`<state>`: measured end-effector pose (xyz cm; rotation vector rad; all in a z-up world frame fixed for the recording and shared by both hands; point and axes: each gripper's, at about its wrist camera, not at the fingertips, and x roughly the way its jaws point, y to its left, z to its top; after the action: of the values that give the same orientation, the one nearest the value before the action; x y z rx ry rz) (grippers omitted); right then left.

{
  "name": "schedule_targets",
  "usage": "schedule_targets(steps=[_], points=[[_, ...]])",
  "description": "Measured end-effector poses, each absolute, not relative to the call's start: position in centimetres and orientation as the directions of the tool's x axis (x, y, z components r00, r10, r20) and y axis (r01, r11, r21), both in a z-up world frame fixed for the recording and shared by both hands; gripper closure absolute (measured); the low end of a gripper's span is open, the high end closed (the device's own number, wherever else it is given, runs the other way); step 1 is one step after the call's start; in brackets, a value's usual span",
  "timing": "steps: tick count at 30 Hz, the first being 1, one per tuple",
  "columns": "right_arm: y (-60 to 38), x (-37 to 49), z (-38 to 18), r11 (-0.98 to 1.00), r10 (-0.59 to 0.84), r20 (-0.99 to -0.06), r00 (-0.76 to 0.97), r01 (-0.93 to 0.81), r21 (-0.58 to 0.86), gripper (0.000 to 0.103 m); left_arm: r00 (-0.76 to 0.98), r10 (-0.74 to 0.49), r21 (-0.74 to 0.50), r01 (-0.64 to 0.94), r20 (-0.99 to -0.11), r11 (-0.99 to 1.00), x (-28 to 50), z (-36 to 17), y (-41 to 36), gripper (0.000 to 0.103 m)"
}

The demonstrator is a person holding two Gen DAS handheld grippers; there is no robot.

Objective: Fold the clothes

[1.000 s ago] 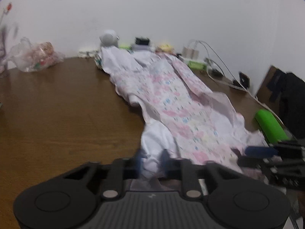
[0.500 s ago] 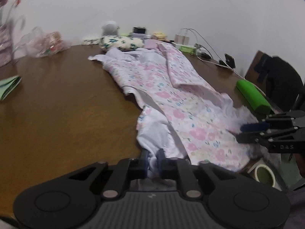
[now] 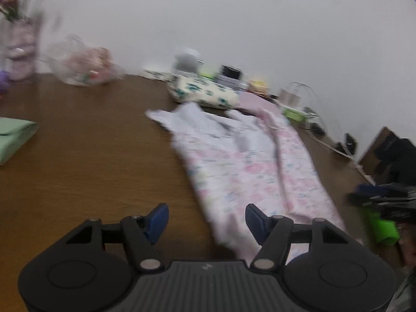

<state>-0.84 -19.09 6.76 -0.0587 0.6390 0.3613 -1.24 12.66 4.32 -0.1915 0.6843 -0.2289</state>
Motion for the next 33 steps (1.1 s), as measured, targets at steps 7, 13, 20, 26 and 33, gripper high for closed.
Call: schedule_targets(steps=[7, 13, 20, 26, 33], points=[[-17.5, 2.5, 3.0, 0.928, 0.342, -0.676, 0.653, -0.348, 0.133, 0.076, 0.718, -0.269, -0.220, 0.163, -0.642, 0.962, 3.2, 2.6, 10.7, 0.053], [-14.9, -0.2, 4.5, 0.856, 0.391, -0.613, 0.686, -0.515, -0.030, 0.037, 0.705, -0.304, -0.317, 0.118, -0.641, 0.941, 5.3, 1.6, 11.7, 0.055], [-13.6, 2.1, 3.0, 0.882, 0.354, -0.622, 0.699, -0.471, -0.027, 0.101, 0.754, -0.198, -0.195, 0.094, -0.626, 0.976, 5.3, 2.4, 11.2, 0.101], [-23.7, 3.3, 5.2, 0.991, 0.099, -0.561, 0.822, -0.028, 0.133, 0.096, 0.778, -0.130, -0.174, 0.027, -0.614, 0.984, 1.0, 3.4, 13.6, 0.089], [-21.0, -0.8, 7.9, 0.994, 0.103, -0.476, 0.873, -0.114, 0.005, 0.044, 0.829, -0.121, -0.024, 0.129, -0.546, 0.991, 0.9, 5.7, 12.2, 0.051]])
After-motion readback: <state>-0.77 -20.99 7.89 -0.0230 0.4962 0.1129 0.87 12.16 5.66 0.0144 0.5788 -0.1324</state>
